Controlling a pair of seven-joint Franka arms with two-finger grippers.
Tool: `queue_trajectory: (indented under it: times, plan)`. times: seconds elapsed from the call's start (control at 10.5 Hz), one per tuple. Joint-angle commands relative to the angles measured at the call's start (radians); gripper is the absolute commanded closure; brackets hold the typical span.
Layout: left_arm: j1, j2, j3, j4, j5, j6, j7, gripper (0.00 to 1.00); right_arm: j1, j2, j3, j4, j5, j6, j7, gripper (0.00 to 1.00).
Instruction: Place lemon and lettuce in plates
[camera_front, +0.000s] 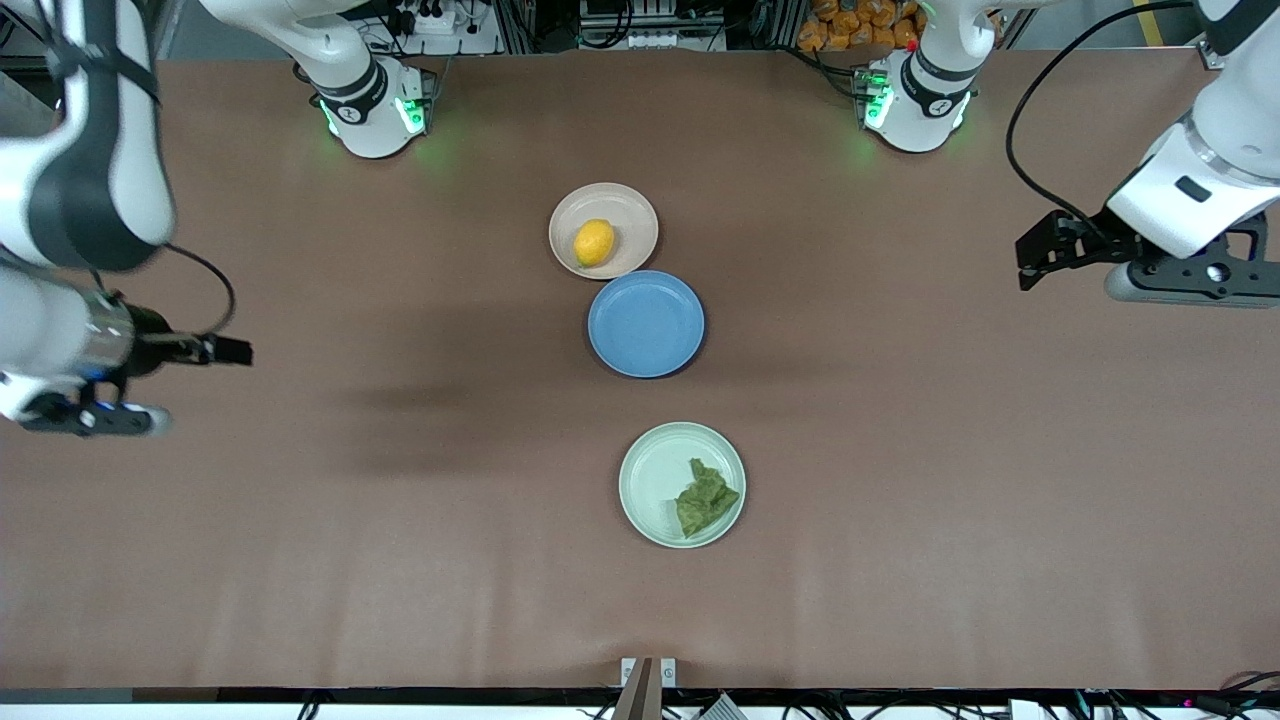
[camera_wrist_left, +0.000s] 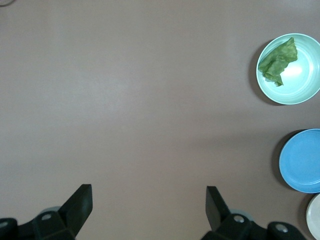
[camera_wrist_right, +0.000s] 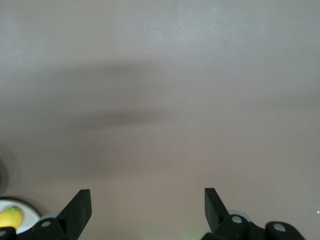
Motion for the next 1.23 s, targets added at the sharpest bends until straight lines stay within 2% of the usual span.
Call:
queue_trajectory:
  times: [0.0,0.38,1.14]
  plan:
    - [0.019,-0.006,-0.005,0.043,-0.023,-0.036,0.041,0.0,-0.015,-0.115,0.008,-0.025,-0.003,-0.037,-0.009,0.0]
    - [0.019,-0.006,-0.003,0.072,-0.026,-0.092,0.04,0.0,-0.007,-0.201,0.013,-0.029,-0.001,-0.108,0.0,0.0]
    - [0.018,-0.003,0.003,0.074,-0.021,-0.094,0.034,0.0,-0.061,-0.206,0.004,-0.029,-0.001,-0.108,-0.014,0.0]
